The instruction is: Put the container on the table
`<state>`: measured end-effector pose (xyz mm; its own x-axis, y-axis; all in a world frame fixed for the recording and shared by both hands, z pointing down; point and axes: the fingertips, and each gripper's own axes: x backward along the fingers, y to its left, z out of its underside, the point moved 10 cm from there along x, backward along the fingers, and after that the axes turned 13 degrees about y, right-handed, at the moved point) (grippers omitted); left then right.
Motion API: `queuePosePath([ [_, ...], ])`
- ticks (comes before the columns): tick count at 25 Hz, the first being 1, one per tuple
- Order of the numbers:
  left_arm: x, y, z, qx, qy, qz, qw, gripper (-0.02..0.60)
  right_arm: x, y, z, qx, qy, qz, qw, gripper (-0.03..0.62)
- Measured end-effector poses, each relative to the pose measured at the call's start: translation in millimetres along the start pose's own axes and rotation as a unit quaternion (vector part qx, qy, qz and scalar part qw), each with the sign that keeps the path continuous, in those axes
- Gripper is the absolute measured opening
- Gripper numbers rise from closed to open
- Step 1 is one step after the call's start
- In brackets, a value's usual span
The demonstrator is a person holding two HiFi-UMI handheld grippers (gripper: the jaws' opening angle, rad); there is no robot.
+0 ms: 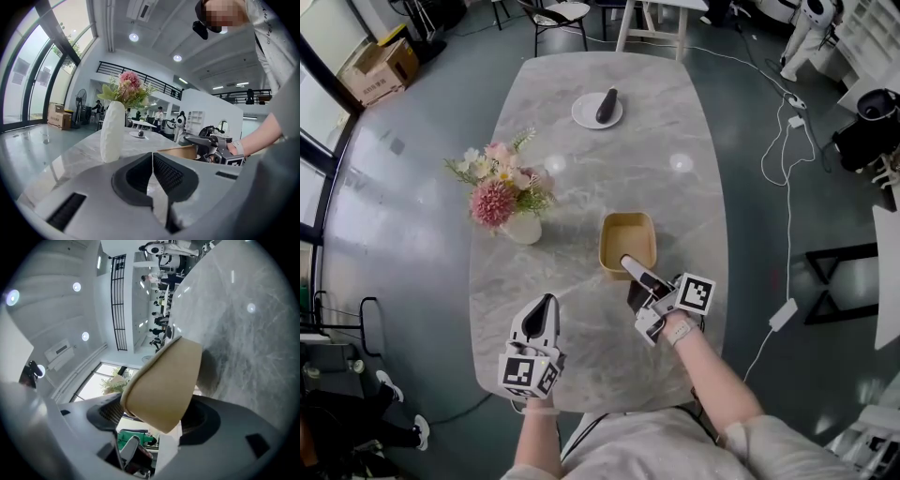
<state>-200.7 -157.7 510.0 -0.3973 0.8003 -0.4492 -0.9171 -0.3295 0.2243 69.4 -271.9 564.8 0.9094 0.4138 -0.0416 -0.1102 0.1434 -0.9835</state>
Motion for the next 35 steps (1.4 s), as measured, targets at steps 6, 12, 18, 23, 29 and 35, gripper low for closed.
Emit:
queuePosePath([
  [6,1.0,1.8,0.8,0.006,-0.002,0.002,1.0,0.011,-3.3,11.7,4.3,0.07,0.079,-0.003,0.994,0.357],
  [12,4.2,3.4,2.3,0.01,-0.003,0.001,0.9999,0.011,-2.5,13.5,14.7,0.118,0.141,0.026,0.983,0.357],
  [18,7.4,6.8,1.8,0.014,-0.003,-0.002,0.9999,0.011,-3.7,15.9,18.9,0.154,0.168,0.033,0.973,0.354],
  [23,9.9,8.0,3.3,0.017,-0.002,-0.005,0.9998,0.011,0.4,16.2,20.6,0.193,0.188,0.062,0.961,0.275],
  [29,11.2,6.0,2.4,0.022,-0.006,-0.005,0.9997,0.011,7.1,10.4,20.4,0.155,0.165,0.087,0.97,0.181],
  [35,12.3,4.1,2.7,0.026,-0.007,-0.005,0.9996,0.011,9.2,-0.9,22.7,0.074,0.127,0.066,0.987,0.155],
])
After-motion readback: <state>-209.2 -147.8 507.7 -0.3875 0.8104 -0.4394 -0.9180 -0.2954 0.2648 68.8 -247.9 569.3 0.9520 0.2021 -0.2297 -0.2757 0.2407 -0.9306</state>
